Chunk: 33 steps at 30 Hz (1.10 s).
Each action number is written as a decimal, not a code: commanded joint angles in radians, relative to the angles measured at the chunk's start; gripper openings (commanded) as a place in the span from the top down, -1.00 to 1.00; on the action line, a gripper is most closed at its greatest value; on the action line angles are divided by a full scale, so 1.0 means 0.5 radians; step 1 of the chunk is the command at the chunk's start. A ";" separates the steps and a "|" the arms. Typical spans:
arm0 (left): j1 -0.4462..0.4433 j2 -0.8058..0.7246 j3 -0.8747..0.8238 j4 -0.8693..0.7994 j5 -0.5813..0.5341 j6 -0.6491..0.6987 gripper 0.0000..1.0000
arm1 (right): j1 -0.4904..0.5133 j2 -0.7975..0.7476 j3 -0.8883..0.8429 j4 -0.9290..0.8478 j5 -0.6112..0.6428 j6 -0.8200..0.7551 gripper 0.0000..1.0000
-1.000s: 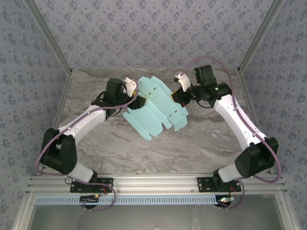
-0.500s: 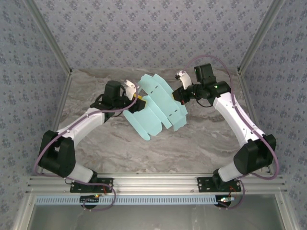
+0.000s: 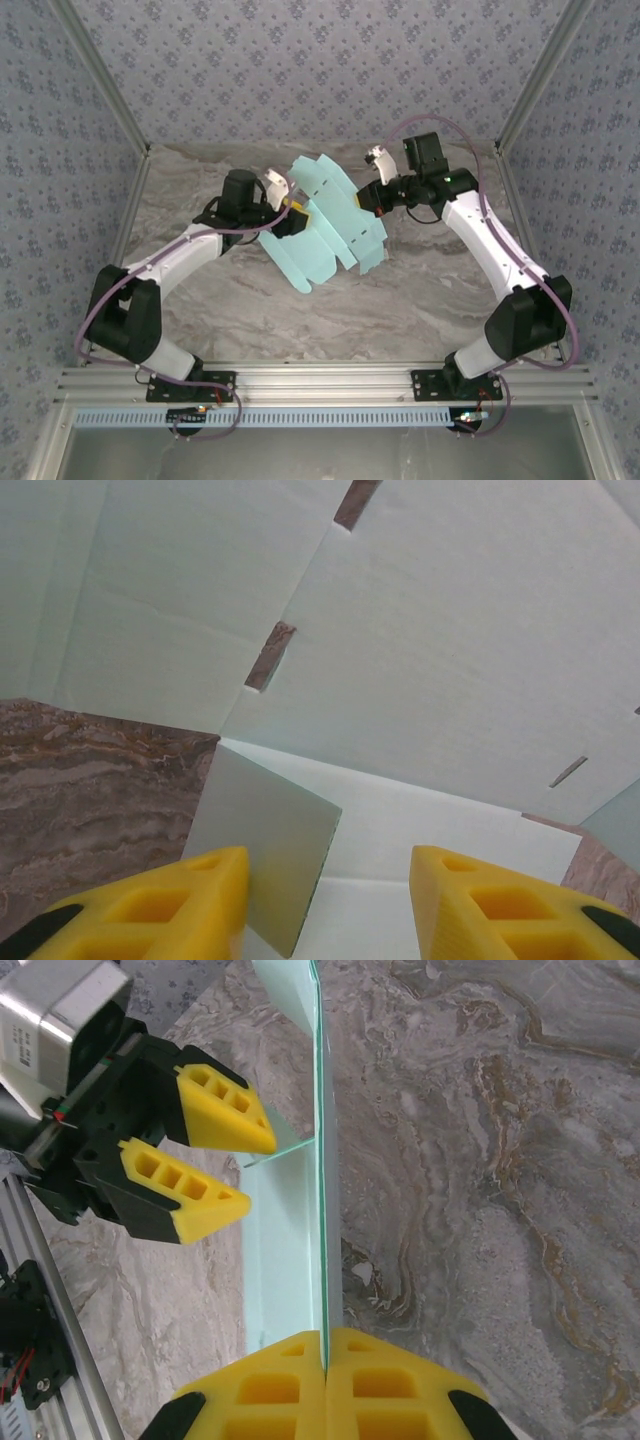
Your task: Fold the paper box
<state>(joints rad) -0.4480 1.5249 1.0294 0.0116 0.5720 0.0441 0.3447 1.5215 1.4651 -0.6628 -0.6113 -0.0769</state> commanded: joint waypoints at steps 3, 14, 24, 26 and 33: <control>-0.052 0.066 0.041 0.053 0.131 0.047 0.07 | 0.020 0.052 0.063 0.168 -0.158 0.086 1.00; -0.067 0.185 0.137 -0.112 0.317 0.160 0.00 | 0.033 0.101 0.043 0.262 -0.201 0.150 1.00; -0.067 0.180 0.238 -0.257 0.415 0.198 -0.05 | 0.035 0.098 0.045 0.188 -0.138 0.057 1.00; -0.064 0.141 0.227 -0.242 0.409 0.184 -0.07 | 0.037 0.091 0.056 0.133 -0.071 -0.020 1.00; -0.030 -0.063 0.157 -0.166 0.240 0.132 -0.11 | 0.055 0.029 0.019 0.019 0.180 -0.231 1.00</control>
<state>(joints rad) -0.4568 1.5665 1.1152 -0.0963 0.6685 0.1192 0.3611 1.5711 1.4651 -0.6636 -0.5568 -0.1284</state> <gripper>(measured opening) 0.552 0.061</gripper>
